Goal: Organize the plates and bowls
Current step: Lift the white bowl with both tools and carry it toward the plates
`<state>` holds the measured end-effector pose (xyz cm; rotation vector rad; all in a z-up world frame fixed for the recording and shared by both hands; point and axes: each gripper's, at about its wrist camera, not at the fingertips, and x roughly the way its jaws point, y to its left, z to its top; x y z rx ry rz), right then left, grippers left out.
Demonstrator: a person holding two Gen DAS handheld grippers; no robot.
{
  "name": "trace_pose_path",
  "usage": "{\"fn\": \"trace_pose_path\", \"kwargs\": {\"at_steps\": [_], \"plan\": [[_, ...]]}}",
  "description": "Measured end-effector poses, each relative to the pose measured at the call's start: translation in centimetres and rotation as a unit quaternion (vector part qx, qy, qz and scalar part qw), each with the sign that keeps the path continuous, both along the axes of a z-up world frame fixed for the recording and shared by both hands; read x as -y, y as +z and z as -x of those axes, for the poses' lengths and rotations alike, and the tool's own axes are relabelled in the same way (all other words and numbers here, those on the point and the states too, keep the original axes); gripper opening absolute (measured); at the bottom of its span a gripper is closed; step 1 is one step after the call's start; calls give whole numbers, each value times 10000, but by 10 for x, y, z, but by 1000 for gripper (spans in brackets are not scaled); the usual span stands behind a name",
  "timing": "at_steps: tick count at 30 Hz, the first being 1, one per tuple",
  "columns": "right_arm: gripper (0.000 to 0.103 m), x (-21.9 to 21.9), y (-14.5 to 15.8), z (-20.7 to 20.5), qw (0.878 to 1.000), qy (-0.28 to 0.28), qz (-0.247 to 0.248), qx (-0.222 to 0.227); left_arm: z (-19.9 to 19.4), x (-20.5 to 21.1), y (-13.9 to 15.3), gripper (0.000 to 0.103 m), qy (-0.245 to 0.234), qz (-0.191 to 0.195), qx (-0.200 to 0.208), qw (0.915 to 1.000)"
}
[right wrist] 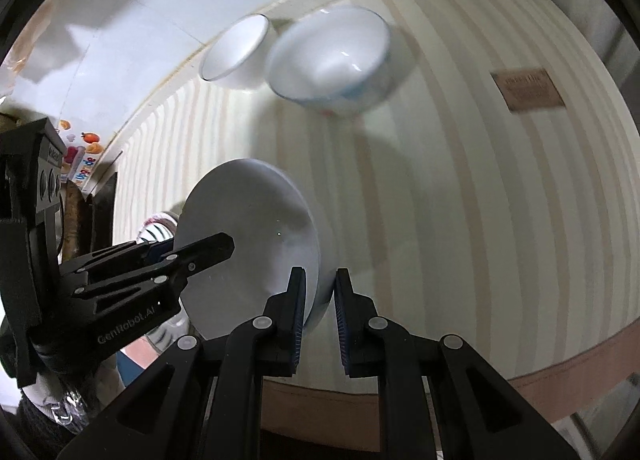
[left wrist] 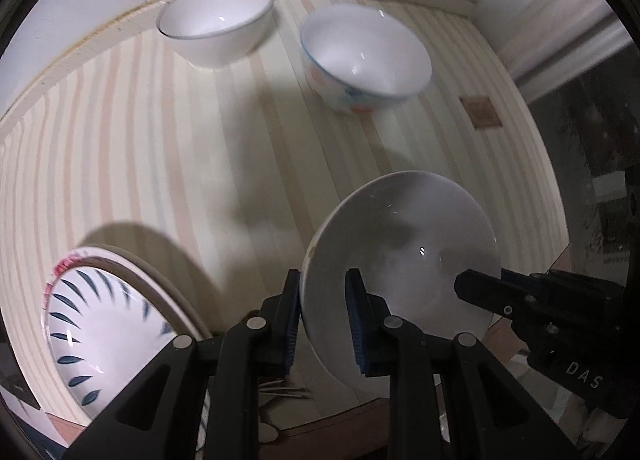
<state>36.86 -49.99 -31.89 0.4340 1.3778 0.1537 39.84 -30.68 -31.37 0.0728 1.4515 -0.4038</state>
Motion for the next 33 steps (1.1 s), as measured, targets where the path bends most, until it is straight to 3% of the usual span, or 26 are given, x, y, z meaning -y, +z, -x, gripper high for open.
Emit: {"fn": "trace_pose_path", "kwargs": {"at_steps": [15, 29, 33], "plan": [[16, 21, -43, 16, 9993, -132, -14, -363, 11, 29, -35, 20, -176, -309, -170, 9992], [16, 26, -48, 13, 9986, -94, -150, -493, 8, 36, -36, 20, -225, -441, -263, 9984], [18, 33, -44, 10, 9979, -81, -285, -577, 6, 29, -15, 20, -196, -422, -133, 9988]]}}
